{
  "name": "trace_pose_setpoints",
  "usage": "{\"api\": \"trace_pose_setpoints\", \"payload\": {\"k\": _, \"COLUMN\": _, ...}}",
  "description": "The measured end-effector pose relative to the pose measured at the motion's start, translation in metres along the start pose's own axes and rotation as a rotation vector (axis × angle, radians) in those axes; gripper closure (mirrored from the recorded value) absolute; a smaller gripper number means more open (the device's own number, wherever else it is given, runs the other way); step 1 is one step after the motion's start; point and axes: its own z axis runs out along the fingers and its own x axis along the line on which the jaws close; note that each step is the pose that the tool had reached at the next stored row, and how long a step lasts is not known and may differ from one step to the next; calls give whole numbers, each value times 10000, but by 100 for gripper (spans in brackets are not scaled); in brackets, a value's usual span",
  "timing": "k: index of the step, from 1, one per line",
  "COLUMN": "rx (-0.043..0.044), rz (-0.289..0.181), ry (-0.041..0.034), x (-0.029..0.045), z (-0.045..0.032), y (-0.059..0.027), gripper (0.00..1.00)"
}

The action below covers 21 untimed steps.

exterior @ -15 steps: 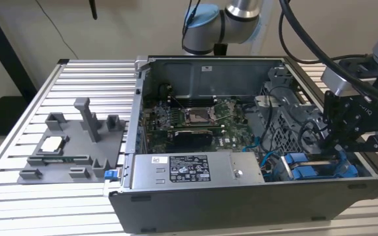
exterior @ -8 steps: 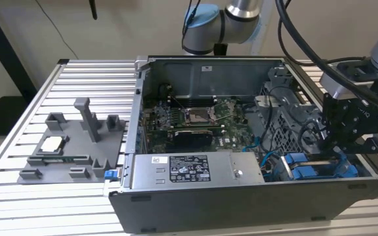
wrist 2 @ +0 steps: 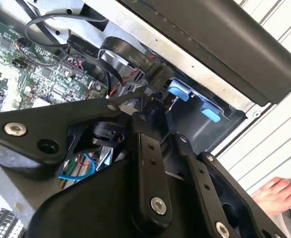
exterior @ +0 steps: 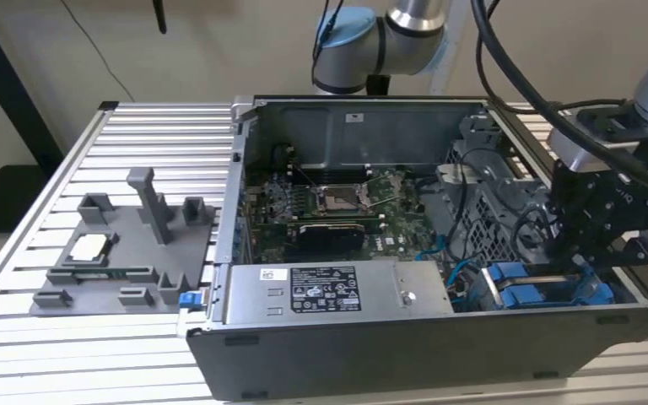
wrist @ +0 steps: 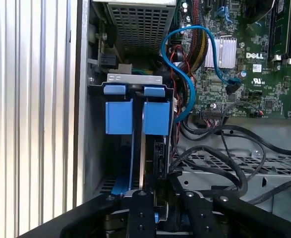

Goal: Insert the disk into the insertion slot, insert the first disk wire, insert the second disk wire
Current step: 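Insert the first disk wire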

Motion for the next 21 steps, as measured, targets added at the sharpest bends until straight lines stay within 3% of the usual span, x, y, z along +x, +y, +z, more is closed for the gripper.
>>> {"api": "trace_pose_setpoints", "payload": {"k": 14, "rx": 0, "rz": -1, "ry": 3, "x": -11, "z": -631, "y": 7, "gripper": 73}}
{"api": "trace_pose_setpoints", "payload": {"k": 21, "rx": 0, "rz": -40, "ry": 3, "x": -11, "z": -666, "y": 7, "gripper": 73}}
